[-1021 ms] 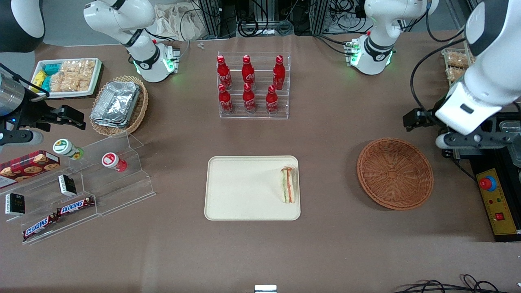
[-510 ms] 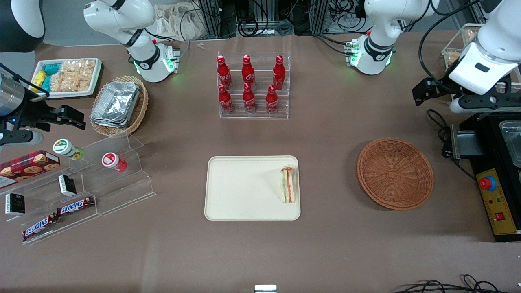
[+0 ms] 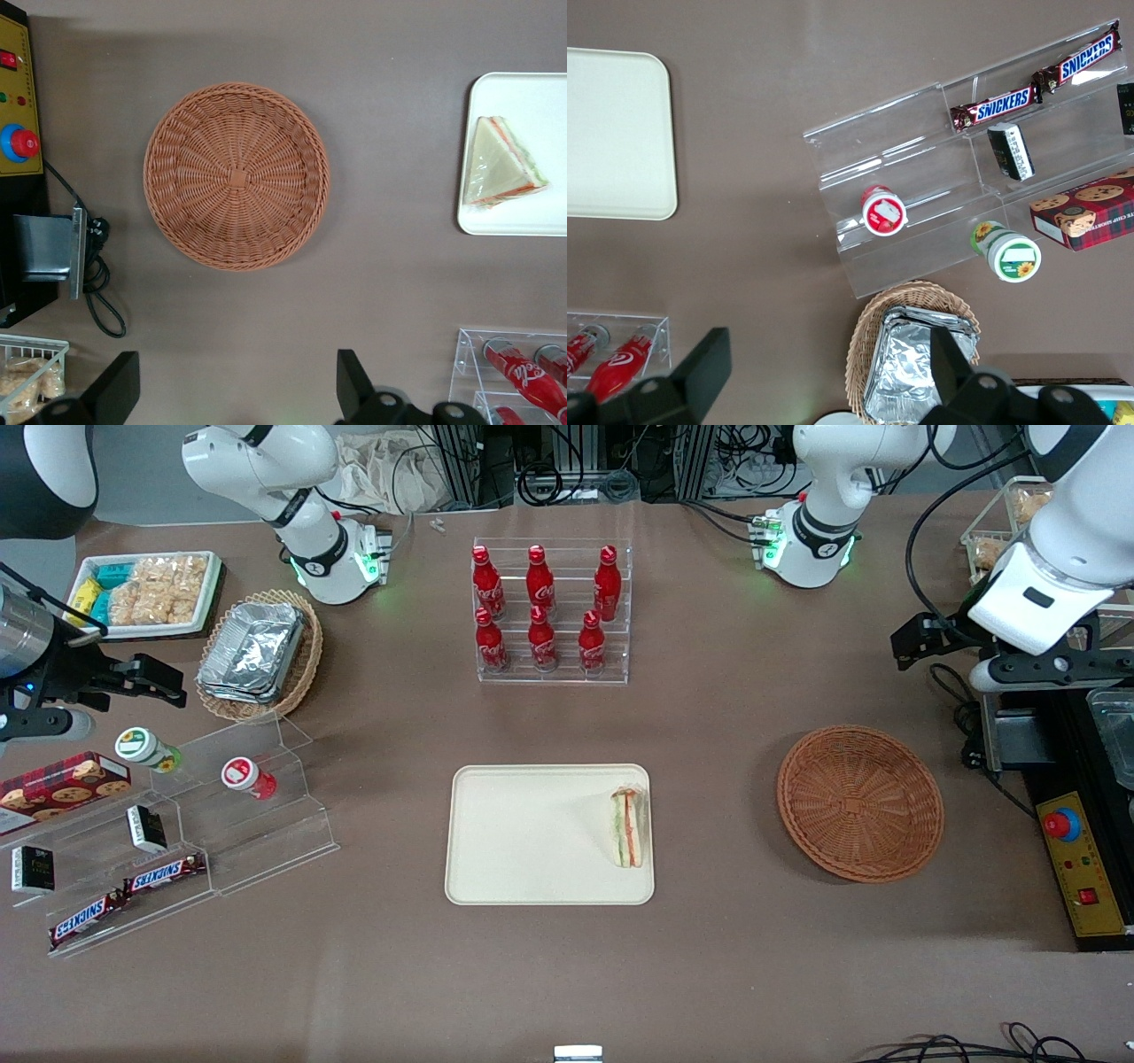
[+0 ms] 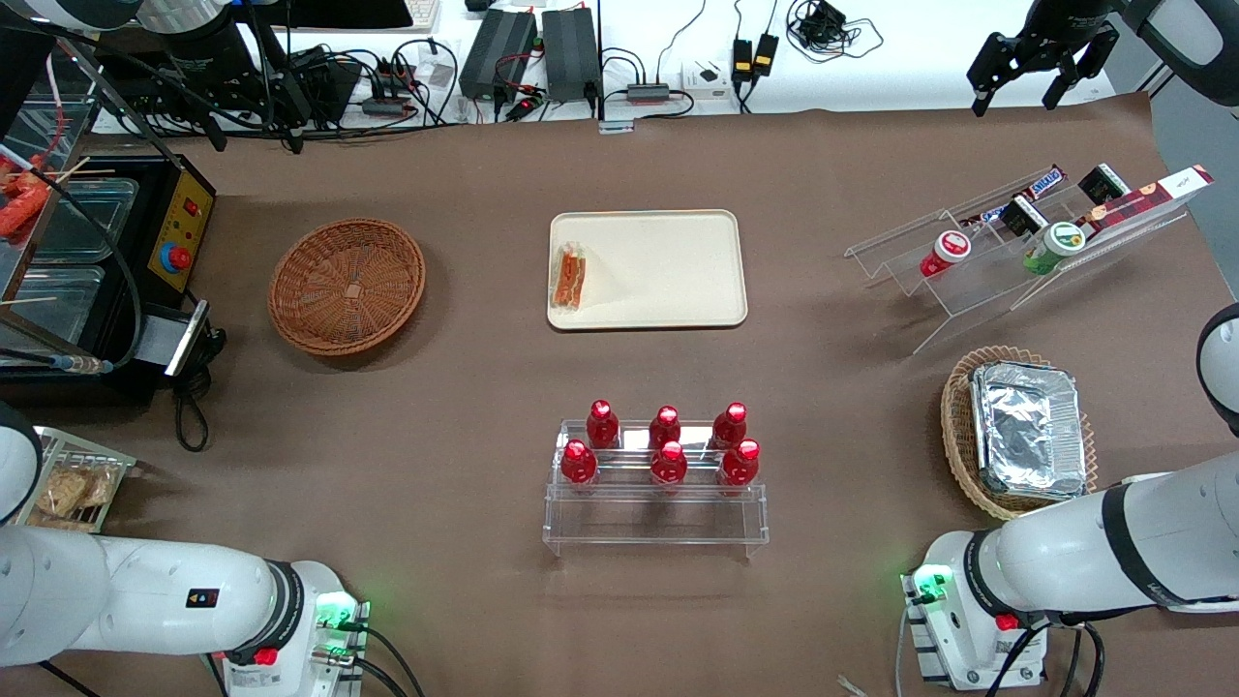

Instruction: Place sandwich from basket to tray

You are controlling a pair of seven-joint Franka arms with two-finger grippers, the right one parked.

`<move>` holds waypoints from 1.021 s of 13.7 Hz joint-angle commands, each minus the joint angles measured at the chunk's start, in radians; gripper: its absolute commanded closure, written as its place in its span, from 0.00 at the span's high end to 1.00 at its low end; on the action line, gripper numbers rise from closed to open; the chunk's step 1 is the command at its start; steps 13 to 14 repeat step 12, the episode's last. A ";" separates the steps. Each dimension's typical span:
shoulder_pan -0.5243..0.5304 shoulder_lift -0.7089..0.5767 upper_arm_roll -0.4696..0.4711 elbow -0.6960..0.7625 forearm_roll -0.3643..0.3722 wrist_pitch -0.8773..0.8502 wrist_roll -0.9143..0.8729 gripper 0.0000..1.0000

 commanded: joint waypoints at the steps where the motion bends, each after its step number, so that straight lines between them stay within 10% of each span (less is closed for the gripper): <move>1: -0.013 0.006 0.007 0.045 -0.017 -0.044 0.002 1.00; 14: -0.020 0.014 -0.032 0.102 -0.052 -0.087 0.005 1.00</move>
